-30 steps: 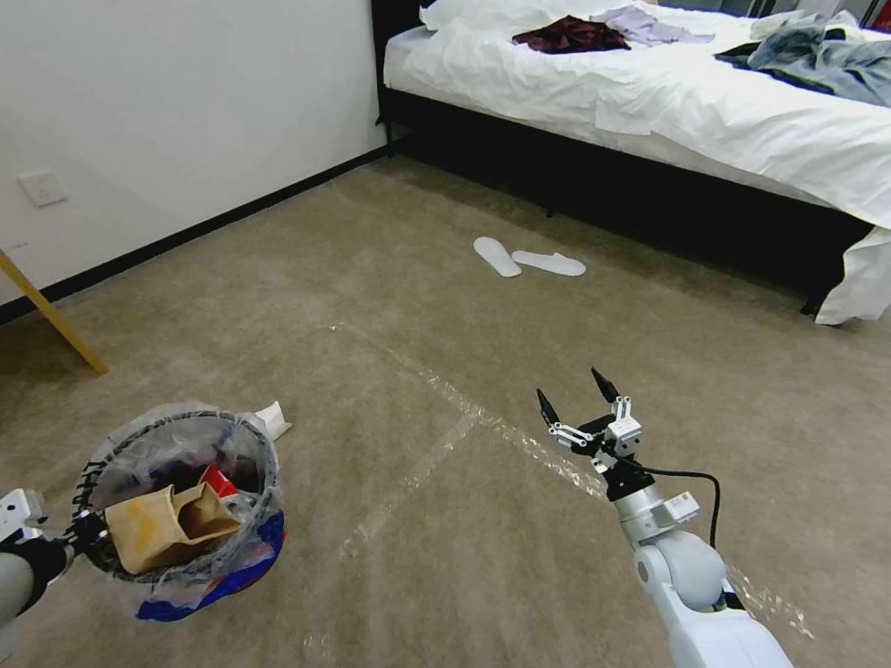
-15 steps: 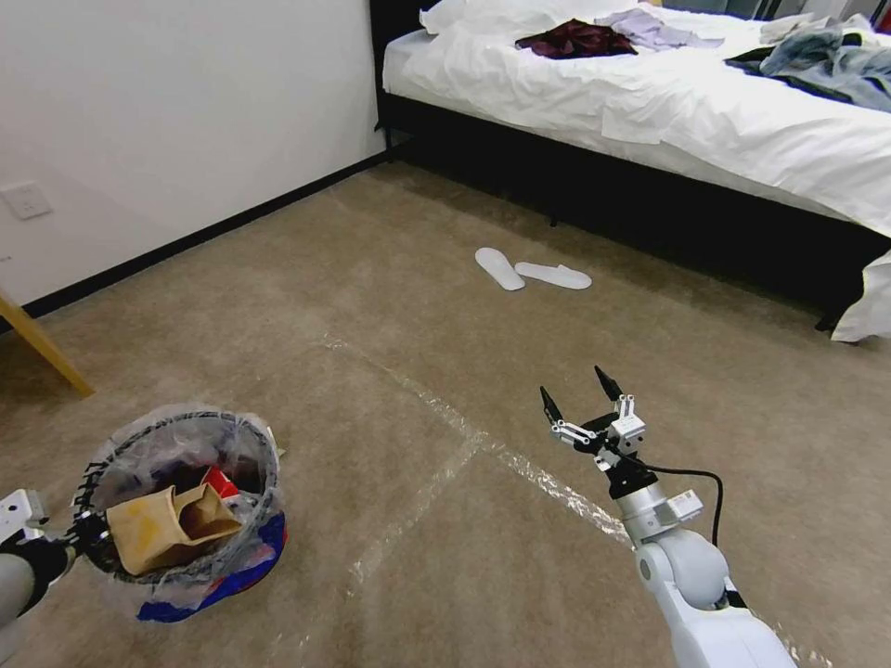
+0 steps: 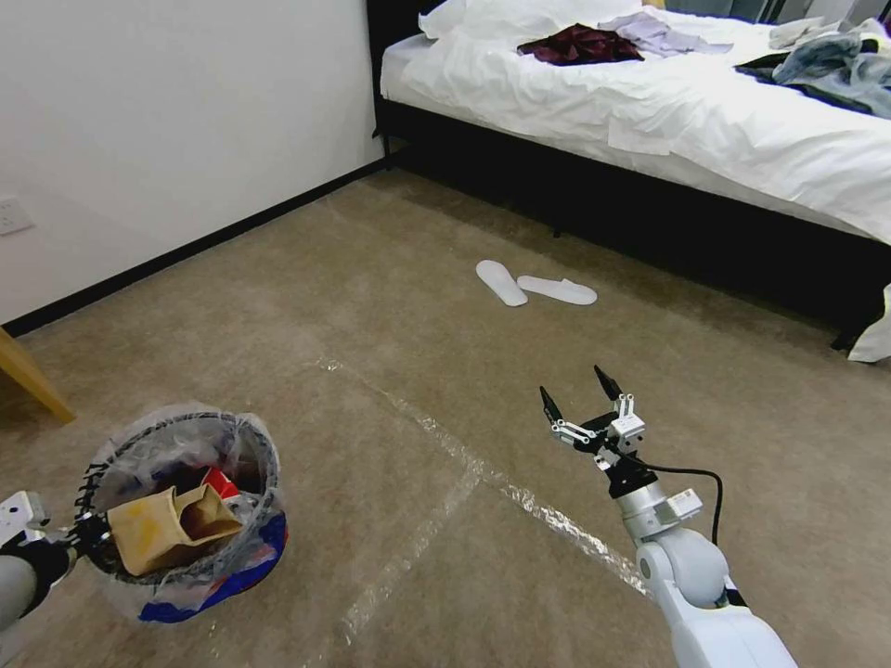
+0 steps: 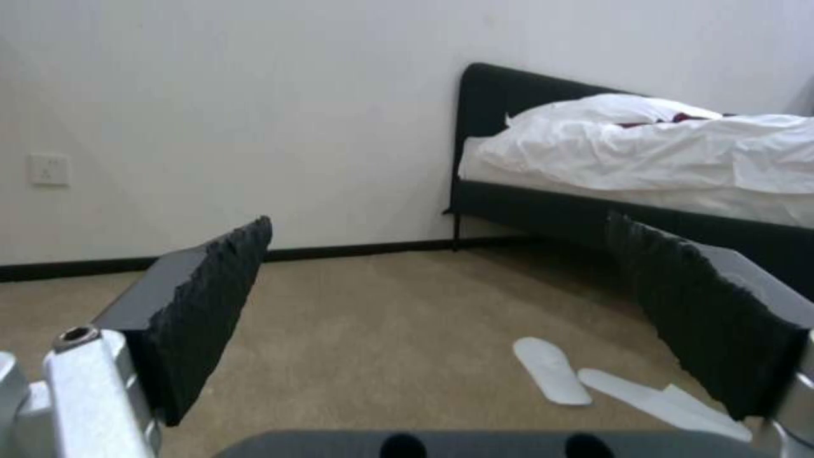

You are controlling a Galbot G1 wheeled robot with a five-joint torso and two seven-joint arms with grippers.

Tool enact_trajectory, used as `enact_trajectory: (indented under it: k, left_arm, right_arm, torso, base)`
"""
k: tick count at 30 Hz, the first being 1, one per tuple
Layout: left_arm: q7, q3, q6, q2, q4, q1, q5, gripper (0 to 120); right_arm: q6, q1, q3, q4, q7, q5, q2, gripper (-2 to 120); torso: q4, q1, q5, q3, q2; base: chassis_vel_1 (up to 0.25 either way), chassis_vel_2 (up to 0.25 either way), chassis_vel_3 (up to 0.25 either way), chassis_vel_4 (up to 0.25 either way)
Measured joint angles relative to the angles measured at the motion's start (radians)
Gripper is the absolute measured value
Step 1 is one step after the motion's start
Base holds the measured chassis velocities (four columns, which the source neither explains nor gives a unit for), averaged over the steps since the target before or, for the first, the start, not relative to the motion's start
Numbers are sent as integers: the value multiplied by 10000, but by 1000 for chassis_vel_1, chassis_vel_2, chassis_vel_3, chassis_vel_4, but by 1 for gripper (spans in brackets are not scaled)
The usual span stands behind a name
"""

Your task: Pick up the trash bin and place the garbage on the floor into it.

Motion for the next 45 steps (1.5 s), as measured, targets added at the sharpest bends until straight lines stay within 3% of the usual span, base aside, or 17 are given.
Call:
enact_trajectory:
  k: [45]
  left_arm:
    - [24, 66, -118, 238, 281, -227, -62, 1]
  right_arm:
    - [-139, 444, -384, -316, -15, 45, 29, 100]
  torso:
    - [2, 0, 0, 0, 0]
  base:
    - [-118, 119, 123, -119]
